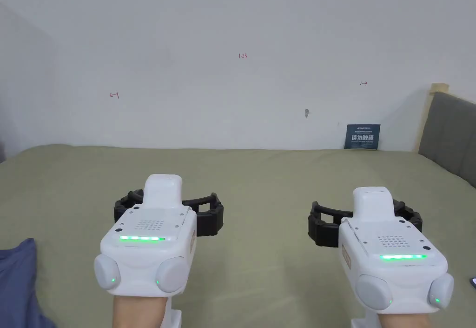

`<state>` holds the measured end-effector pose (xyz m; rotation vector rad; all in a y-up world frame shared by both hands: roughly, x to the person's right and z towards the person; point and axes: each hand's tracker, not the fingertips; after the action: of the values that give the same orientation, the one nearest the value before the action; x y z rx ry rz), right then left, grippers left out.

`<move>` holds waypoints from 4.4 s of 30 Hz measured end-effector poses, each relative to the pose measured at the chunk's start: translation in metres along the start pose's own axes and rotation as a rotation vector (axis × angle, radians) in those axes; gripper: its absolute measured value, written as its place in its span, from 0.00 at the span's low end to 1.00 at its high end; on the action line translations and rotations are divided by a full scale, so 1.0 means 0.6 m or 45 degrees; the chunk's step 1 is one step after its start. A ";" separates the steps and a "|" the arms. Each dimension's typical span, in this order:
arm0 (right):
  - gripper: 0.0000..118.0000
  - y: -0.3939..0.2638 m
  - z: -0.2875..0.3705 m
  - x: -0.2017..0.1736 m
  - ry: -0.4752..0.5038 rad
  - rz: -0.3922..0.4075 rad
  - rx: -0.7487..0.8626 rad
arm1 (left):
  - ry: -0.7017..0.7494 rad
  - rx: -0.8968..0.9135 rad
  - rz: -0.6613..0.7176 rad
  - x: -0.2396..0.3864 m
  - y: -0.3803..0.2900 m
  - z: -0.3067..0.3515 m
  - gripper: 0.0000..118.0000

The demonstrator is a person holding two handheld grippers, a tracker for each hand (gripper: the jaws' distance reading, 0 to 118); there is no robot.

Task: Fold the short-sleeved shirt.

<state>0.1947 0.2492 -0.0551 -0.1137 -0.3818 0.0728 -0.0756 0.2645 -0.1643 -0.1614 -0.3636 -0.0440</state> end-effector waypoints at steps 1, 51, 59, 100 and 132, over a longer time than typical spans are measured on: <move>1.00 0.000 0.000 0.000 -0.002 0.001 -0.001 | 0.000 -0.001 0.000 0.000 0.000 0.000 1.00; 1.00 -0.002 0.010 0.000 -0.003 0.000 0.040 | -0.009 0.014 0.006 0.002 -0.002 0.009 1.00; 1.00 -0.002 0.010 -0.003 -0.004 0.003 0.040 | -0.011 0.008 0.003 0.002 -0.004 0.010 1.00; 1.00 -0.003 0.010 -0.004 -0.011 0.009 0.042 | -0.017 0.011 0.005 -0.001 -0.004 0.011 1.00; 0.00 -0.014 -0.007 0.018 -0.029 -0.046 -0.008 | -0.003 -0.045 -0.009 -0.008 0.001 -0.005 0.00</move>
<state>0.2069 0.2417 -0.0541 -0.1120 -0.4064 0.0376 -0.0790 0.2644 -0.1690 -0.1951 -0.3660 -0.0571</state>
